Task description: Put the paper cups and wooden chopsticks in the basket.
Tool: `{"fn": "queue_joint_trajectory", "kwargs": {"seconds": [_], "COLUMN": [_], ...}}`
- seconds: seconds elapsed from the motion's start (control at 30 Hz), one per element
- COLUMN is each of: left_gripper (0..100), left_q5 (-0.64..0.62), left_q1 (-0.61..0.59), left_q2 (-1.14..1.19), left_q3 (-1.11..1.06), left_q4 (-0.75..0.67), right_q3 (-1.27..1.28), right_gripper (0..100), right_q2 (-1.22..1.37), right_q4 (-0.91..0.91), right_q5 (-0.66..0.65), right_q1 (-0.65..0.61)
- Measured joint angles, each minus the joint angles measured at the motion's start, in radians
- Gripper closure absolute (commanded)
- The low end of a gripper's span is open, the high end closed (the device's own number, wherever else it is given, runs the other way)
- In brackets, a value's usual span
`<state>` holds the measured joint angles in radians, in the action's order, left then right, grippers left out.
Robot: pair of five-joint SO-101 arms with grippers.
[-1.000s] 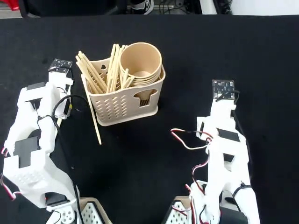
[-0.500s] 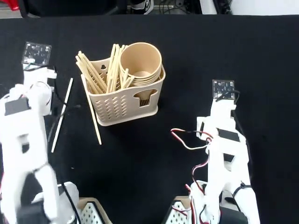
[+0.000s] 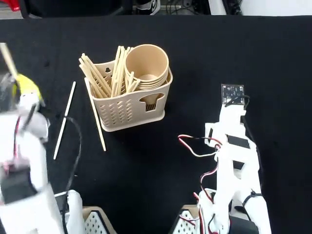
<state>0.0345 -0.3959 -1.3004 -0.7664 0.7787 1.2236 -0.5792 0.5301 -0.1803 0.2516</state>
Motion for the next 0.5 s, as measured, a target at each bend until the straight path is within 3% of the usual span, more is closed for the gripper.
{"fn": "queue_joint_trajectory", "kwargs": {"seconds": [0.27, 0.4, 0.5], "left_gripper": [97, 97, 97], "left_q5": [-0.169, -0.192, -0.201], "left_q1": [0.166, 0.299, 0.341], "left_q2": [-0.496, -0.46, -0.379], "left_q3": [-0.362, -0.496, -0.493], "left_q4": [-0.505, -0.769, -0.832], "right_q3": [0.0, 0.0, 0.0], "right_gripper": [97.7, 97.7, 97.7], "right_q2": [0.0, 0.0, 0.0], "right_q4": [0.0, 0.0, 0.0], "right_q5": [-0.002, -0.002, -0.002], "right_q1": [0.0, 0.0, 0.0]}}
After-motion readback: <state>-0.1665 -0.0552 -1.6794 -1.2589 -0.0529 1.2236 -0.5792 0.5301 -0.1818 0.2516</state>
